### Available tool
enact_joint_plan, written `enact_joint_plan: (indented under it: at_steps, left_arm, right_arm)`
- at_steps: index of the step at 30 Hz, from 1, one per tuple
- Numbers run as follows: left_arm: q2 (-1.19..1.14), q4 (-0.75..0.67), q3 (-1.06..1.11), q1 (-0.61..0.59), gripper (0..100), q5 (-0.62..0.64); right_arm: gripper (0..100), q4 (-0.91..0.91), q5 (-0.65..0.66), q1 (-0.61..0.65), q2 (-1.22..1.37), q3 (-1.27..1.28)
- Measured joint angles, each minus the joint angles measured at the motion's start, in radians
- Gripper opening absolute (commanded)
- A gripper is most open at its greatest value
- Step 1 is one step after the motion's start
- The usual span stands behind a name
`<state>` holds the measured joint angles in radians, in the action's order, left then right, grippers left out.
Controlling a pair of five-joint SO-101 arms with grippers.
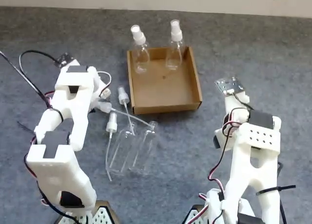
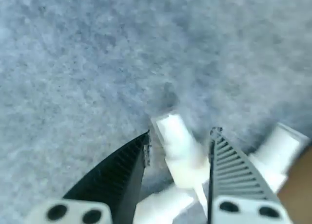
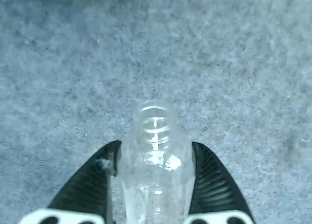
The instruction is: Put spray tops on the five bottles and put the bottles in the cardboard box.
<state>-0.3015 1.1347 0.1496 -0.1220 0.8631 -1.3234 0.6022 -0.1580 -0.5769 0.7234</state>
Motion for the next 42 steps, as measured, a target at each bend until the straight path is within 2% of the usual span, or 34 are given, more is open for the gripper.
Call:
enact_joint_plan:
  at_steps: [4, 10, 14, 17, 24, 27, 32, 39, 42]
  left_arm:
    - [0.000, 0.071, -0.028, 0.003, 19, 0.000]
    - [-0.012, 0.089, -0.028, 0.040, 18, 0.000]
    - [-0.014, 0.078, -0.023, 0.040, 6, 0.000]
    - [-0.014, 0.031, 0.011, 0.040, 0, -0.046]
    - [-0.014, -0.005, 0.020, 0.037, 1, -0.080]
    - [-0.014, -0.005, -0.017, 0.000, 1, -0.094]
    - [0.072, 0.012, -0.132, -0.064, 1, -0.275]
    - [0.265, 0.141, -0.290, -0.063, 1, -0.554]
    - [0.373, 0.186, -0.325, -0.066, 1, -0.646]
  right_arm:
    - [2.3, 0.000, 0.000, 0.002, 0.000, 0.000]
    - [2.3, 0.000, 0.000, 0.000, 0.000, 0.000]
    - [2.3, 0.000, 0.000, 0.000, 0.000, 0.000]
    - [2.3, 0.000, 0.000, 0.000, 0.000, 0.000]
    - [2.3, 0.000, 0.000, 0.000, 0.000, 0.000]
    - [2.3, 0.000, 0.000, 0.000, 0.000, 0.000]
    - [2.4, 0.000, 0.000, 0.000, 0.000, 0.000]
    - [2.4, 0.009, 0.000, 0.008, -0.002, 0.000]
    - [1.9, 0.043, 0.000, 0.048, -0.037, -0.026]
